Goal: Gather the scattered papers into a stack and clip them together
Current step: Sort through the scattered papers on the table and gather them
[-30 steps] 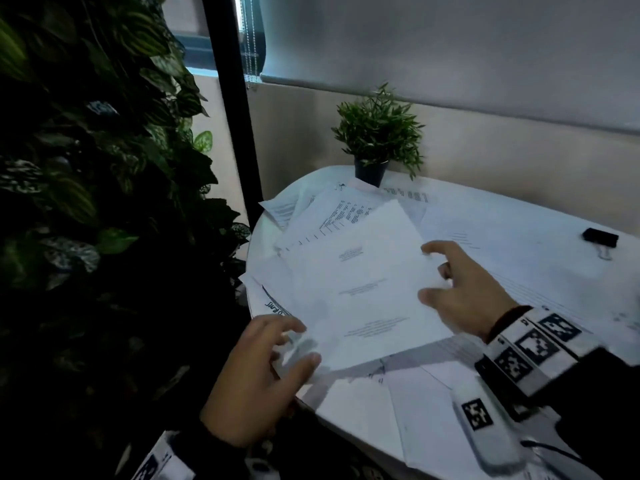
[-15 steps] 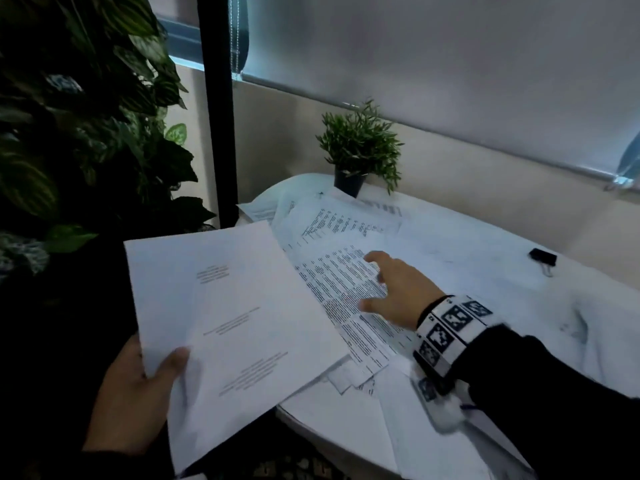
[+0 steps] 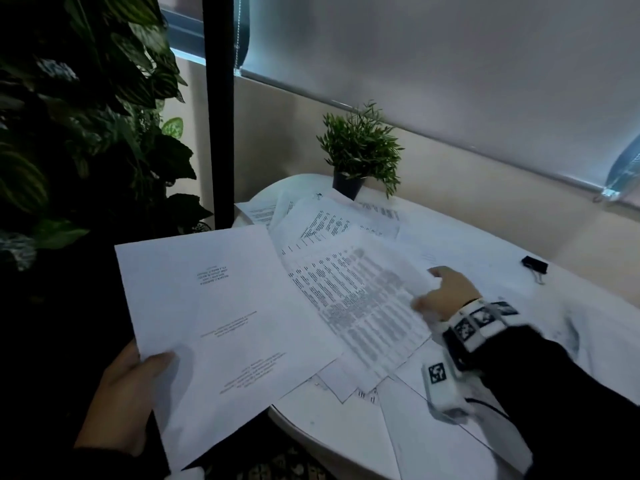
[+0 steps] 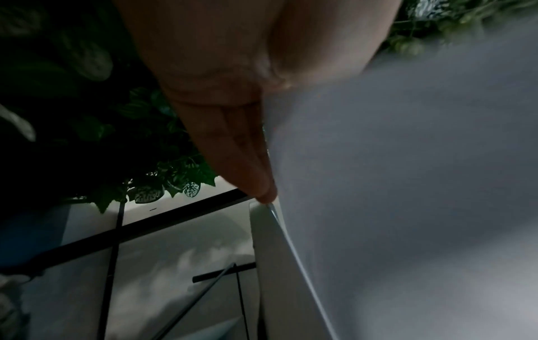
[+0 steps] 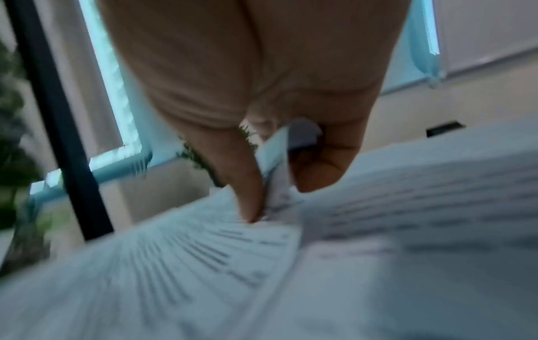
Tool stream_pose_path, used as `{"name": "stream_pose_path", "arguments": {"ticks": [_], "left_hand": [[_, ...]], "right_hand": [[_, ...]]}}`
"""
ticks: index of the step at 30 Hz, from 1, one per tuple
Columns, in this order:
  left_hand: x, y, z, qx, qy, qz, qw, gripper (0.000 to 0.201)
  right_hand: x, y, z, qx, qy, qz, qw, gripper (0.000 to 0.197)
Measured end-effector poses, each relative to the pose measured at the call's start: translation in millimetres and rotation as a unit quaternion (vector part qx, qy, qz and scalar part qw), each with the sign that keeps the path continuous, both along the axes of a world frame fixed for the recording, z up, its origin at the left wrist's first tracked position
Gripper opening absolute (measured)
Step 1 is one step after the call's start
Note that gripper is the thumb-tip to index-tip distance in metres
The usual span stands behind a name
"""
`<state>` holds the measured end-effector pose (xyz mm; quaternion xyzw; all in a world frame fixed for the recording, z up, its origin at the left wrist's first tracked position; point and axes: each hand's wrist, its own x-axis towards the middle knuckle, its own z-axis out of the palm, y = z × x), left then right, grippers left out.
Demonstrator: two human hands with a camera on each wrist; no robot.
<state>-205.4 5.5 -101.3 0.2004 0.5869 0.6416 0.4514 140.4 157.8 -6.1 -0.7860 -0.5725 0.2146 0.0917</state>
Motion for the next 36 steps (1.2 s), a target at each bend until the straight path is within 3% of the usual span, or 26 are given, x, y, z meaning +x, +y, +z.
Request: {"name": "stream_pose_path", "arguments": {"ticks": [3,5,7,10,12,16,18,19,22,24,27,30,33,36], "left_hand": [[6.0,0.7,4.6,0.007,0.004,0.002,1.0,0.036],[10.4,1.9,4.3,0.013,0.024,-0.004,1.0,0.039],[14.4,3.7,0.7,0.032,0.041,-0.011,0.999,0.056],[18.1,4.8,0.1,0.063,0.036,-0.011,0.997,0.084],[22.8,4.5,4.5,0.059,0.016,-0.053,0.997,0.072],[30.8,-0.1,12.8,0.003,-0.119,-0.083,0.989,0.015],[35.6,-6.4,19.2,-0.007,-0.22,-0.094,0.971,0.041],[37.0,-6.8,20.3,-0.006,-0.232,-0.085,0.969,0.048],[42.2,-7.6,24.0,-0.009,-0.157,-0.024,0.987,0.031],[42.8,-4.8,20.1,-0.025,-0.062,0.005,0.998,0.03],[41.5,-0.1,11.2,-0.016,0.006,0.022,1.0,0.05],[36.6,1.6,6.0,0.009,0.048,0.013,0.999,0.069],[32.9,-0.3,3.2,0.041,0.114,0.013,0.993,0.098],[31.7,0.7,1.7,0.068,0.165,-0.021,0.984,0.086]], "right_hand": [[20.1,-0.6,25.8,0.151,0.116,-0.069,0.979,0.039],[28.2,-8.0,42.8,0.267,0.192,-0.106,0.938,0.024],[22.0,-16.9,51.8,0.337,0.285,-0.125,0.889,0.016],[-11.9,-37.4,49.3,0.337,0.357,-0.085,0.867,0.015],[-41.3,-56.3,34.5,0.275,0.381,-0.03,0.882,0.016],[-89.8,-91.9,-3.0,0.111,0.314,0.075,0.94,0.023],[-99.9,-103.0,-6.9,0.04,0.261,0.12,0.957,0.027],[-101.8,-106.4,-5.2,-0.003,0.251,0.14,0.958,0.026],[-103.3,-106.0,5.3,-0.12,0.261,0.167,0.943,0.034],[-97.6,-86.9,9.4,-0.093,0.149,0.195,0.965,0.057],[-78.1,-33.5,7.3,0.017,-0.028,0.16,0.987,0.07],[-55.4,4.6,-4.7,-0.029,-0.173,0.155,0.972,0.095],[-49.4,14.0,-14.0,-0.089,-0.142,0.141,0.976,0.106],[-48.1,15.9,-10.8,-0.08,-0.09,0.092,0.988,0.082]]}}
